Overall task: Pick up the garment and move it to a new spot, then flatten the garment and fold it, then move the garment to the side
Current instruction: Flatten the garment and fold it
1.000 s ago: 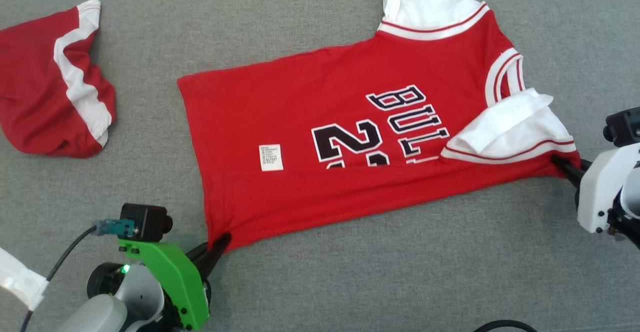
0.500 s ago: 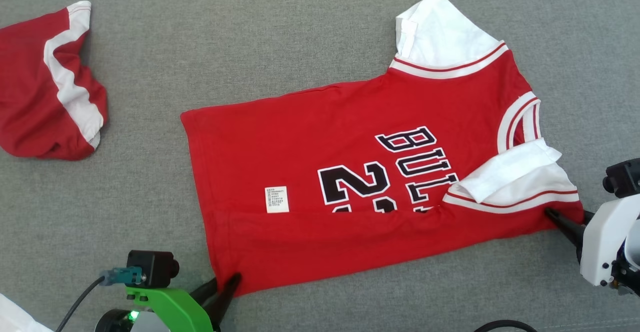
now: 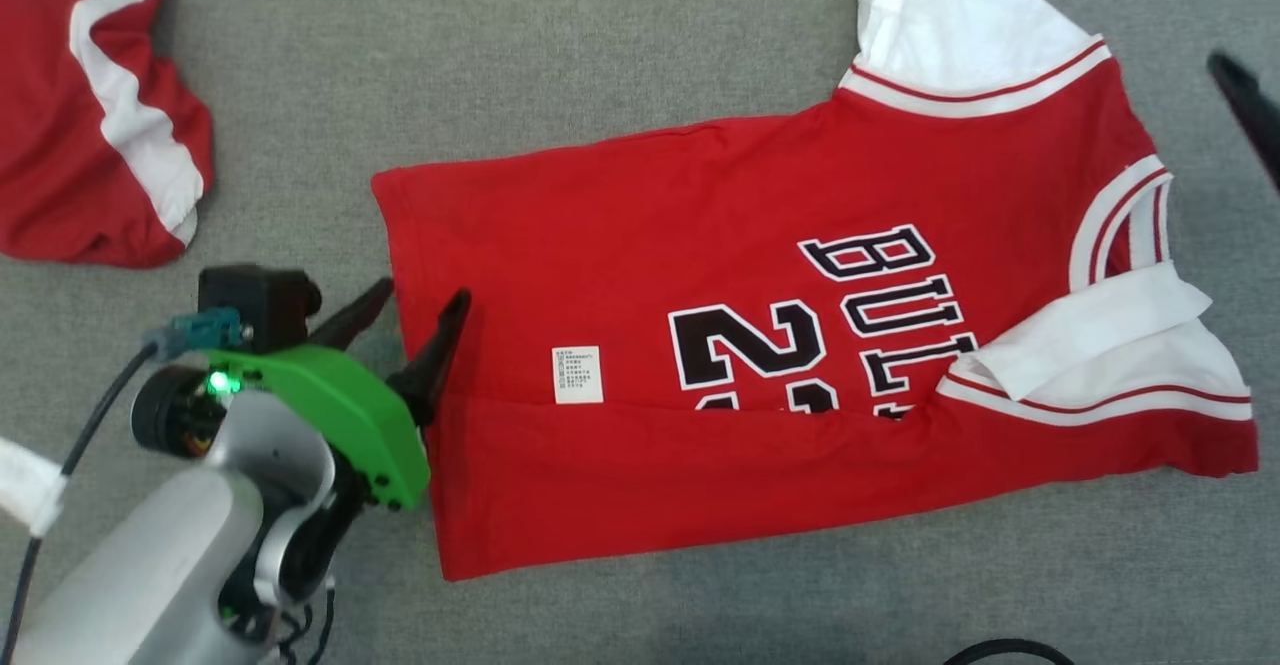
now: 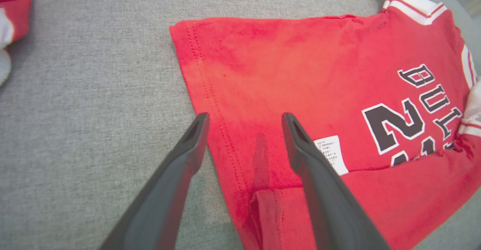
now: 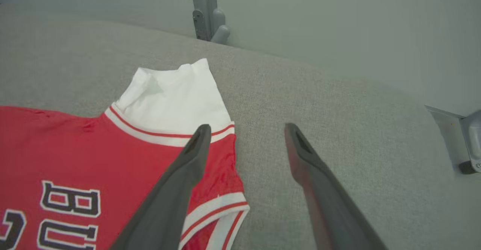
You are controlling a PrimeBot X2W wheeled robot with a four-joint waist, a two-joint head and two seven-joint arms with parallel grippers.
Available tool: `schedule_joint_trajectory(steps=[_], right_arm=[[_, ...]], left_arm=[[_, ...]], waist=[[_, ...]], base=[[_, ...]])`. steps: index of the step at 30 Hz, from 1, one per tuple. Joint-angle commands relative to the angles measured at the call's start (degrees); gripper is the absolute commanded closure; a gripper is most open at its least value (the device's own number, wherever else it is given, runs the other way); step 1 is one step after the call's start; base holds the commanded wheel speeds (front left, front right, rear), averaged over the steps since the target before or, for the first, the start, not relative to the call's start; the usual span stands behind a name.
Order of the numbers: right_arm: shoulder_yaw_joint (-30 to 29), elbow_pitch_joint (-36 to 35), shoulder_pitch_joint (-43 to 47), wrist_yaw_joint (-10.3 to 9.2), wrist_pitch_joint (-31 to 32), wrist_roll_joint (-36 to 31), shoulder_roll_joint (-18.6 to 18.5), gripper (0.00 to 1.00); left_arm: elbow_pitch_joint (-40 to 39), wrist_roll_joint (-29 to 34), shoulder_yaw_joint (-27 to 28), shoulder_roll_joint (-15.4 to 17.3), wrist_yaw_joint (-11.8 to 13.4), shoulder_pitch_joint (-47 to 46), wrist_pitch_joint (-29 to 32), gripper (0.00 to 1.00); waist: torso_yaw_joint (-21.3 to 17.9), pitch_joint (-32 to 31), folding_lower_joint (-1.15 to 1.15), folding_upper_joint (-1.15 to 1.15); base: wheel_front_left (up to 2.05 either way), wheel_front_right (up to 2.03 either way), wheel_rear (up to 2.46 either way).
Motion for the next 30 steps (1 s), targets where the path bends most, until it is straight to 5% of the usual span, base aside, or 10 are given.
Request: schedule_joint_trajectory(steps=[1,5,13,30], right_arm=[[0.1,0.8,-2.0,-0.08,-0.5,-1.0,0.5,0.00],[4.2,11.4,-18.6,-0.07,-3.0,-7.5,5.9,0.00],[12.1,27.8,-30.5,-0.08,-6.0,-10.7,10.0,0.00],[19.3,41.1,-34.4,-0.13,-9.3,-7.1,8.5,0.00]], left_arm=[[0.9,1.0,0.0,-0.2,-0.3,-1.8,0.3,0.00],[10.3,2.9,-2.1,-6.3,-2.7,-13.0,1.8,0.00],[20.1,4.6,-5.0,-12.0,-5.6,-19.9,1.4,0.00],[22.1,5.2,-5.6,-11.1,-6.2,-22.9,2.9,0.00]], waist=[[2.5,5.9,0.00,0.69],[6.0,11.2,0.00,0.69],[9.8,13.3,0.00,0.69],[8.6,11.6,0.00,0.69]], base=[[0.00,0.00,0.00],[0.00,0.00,0.00],[0.00,0.00,0.00],[0.00,0.00,0.00]])
